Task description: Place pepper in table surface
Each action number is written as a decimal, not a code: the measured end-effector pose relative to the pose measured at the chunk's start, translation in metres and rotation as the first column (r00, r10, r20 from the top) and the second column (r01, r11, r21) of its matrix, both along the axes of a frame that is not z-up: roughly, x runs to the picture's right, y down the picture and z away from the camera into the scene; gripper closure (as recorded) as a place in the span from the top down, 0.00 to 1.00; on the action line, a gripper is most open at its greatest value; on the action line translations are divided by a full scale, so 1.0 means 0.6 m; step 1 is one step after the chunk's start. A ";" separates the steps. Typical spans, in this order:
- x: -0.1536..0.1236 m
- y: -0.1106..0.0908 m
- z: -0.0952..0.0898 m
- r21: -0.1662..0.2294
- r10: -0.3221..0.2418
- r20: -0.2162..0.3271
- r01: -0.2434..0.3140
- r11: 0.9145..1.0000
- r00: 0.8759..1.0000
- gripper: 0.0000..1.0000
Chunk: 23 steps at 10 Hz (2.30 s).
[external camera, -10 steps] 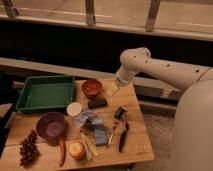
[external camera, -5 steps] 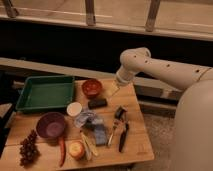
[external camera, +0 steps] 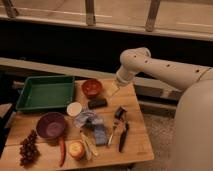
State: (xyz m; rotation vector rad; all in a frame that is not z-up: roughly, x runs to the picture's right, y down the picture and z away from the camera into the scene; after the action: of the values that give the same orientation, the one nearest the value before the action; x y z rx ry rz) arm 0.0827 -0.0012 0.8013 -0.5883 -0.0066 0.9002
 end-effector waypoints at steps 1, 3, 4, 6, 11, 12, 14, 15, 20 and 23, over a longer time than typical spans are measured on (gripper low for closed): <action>0.000 0.000 0.000 0.000 0.000 0.000 0.000 1.000 1.000 0.80; 0.000 0.000 0.000 0.000 0.000 0.000 0.000 1.000 1.000 0.80; 0.000 0.000 0.000 0.000 0.000 0.000 0.000 1.000 1.000 0.80; 0.000 0.000 0.000 0.000 0.000 0.000 0.000 1.000 1.000 0.80; -0.001 0.001 -0.002 0.005 -0.018 -0.001 0.018 1.000 1.000 0.80; -0.011 0.002 -0.008 0.015 -0.055 0.011 0.055 0.998 0.998 0.80; -0.065 0.014 -0.016 0.012 -0.128 0.054 0.128 0.992 0.990 0.80; -0.105 0.015 -0.017 0.012 -0.169 0.078 0.168 0.986 0.983 0.80; -0.306 0.017 -0.029 0.028 -0.217 0.127 0.216 0.976 0.968 0.80; -0.396 0.064 -0.082 0.091 -0.279 0.150 0.268 0.959 0.948 0.80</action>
State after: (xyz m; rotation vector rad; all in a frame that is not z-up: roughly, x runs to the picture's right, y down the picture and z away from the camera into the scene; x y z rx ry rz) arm -0.1548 0.0372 0.7520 -0.5792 -0.1002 0.5784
